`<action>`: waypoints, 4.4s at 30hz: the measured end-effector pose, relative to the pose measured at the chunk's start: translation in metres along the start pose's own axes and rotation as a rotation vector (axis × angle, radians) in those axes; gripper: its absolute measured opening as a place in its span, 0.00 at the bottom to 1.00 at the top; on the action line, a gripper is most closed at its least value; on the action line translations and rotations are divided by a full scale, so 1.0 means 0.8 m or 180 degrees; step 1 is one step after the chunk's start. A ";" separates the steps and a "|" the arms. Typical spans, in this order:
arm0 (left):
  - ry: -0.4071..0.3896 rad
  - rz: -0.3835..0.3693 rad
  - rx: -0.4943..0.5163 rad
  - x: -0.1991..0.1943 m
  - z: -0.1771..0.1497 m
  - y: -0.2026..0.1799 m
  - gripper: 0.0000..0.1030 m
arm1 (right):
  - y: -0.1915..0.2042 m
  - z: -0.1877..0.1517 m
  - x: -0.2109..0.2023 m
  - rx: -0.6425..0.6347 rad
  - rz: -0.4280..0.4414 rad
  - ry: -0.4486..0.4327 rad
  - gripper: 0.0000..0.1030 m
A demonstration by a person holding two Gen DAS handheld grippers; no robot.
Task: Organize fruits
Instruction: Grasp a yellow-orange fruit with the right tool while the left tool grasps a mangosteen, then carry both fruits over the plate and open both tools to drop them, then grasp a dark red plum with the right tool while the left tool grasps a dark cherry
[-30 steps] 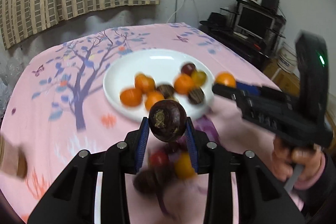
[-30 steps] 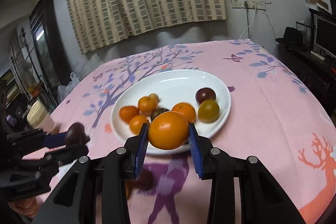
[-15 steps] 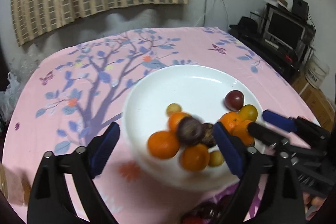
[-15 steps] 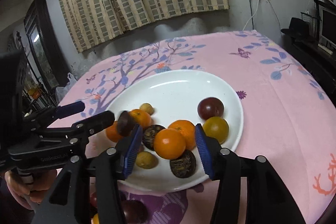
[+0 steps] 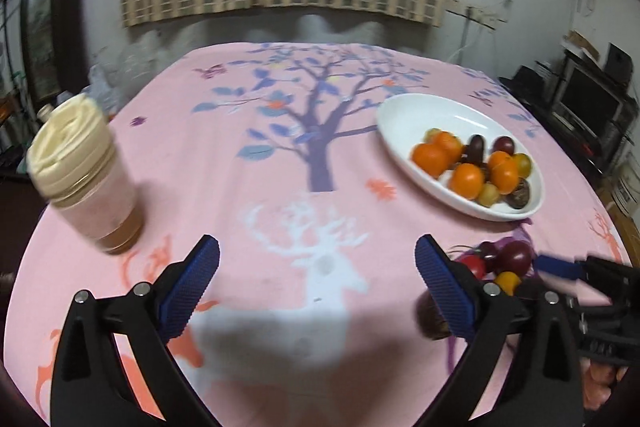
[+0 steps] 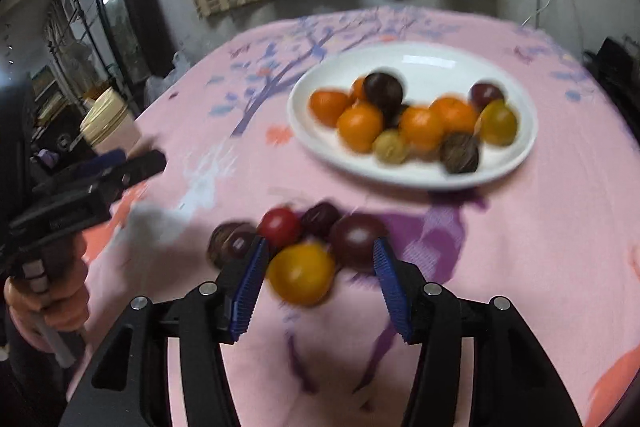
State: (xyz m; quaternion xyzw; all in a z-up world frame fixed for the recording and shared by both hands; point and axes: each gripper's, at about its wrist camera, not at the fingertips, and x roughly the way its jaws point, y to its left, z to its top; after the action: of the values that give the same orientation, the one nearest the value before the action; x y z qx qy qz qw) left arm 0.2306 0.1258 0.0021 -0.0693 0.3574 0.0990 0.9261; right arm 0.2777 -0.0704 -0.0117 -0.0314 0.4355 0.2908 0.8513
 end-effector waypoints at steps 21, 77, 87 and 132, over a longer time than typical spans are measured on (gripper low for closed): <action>0.0015 -0.0067 -0.0021 -0.010 -0.002 -0.003 0.94 | 0.005 -0.011 0.023 -0.0024 0.0090 0.0114 0.38; -0.0118 -0.1126 0.0845 0.004 0.029 -0.110 0.41 | -0.043 0.036 -0.030 0.0271 -0.0188 -0.0781 0.37; 0.0066 -0.0868 0.0568 0.125 0.125 -0.147 0.41 | -0.119 0.100 0.013 0.0492 -0.0416 -0.0935 0.38; 0.0189 -0.0283 -0.0050 0.007 -0.014 -0.052 0.95 | -0.043 0.006 0.024 -0.0102 -0.0057 0.0178 0.48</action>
State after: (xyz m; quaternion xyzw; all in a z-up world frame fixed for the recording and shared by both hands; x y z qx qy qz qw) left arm 0.2371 0.0837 -0.0074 -0.0954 0.3805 0.0585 0.9180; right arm 0.3077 -0.0884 -0.0305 -0.0571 0.4541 0.2891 0.8408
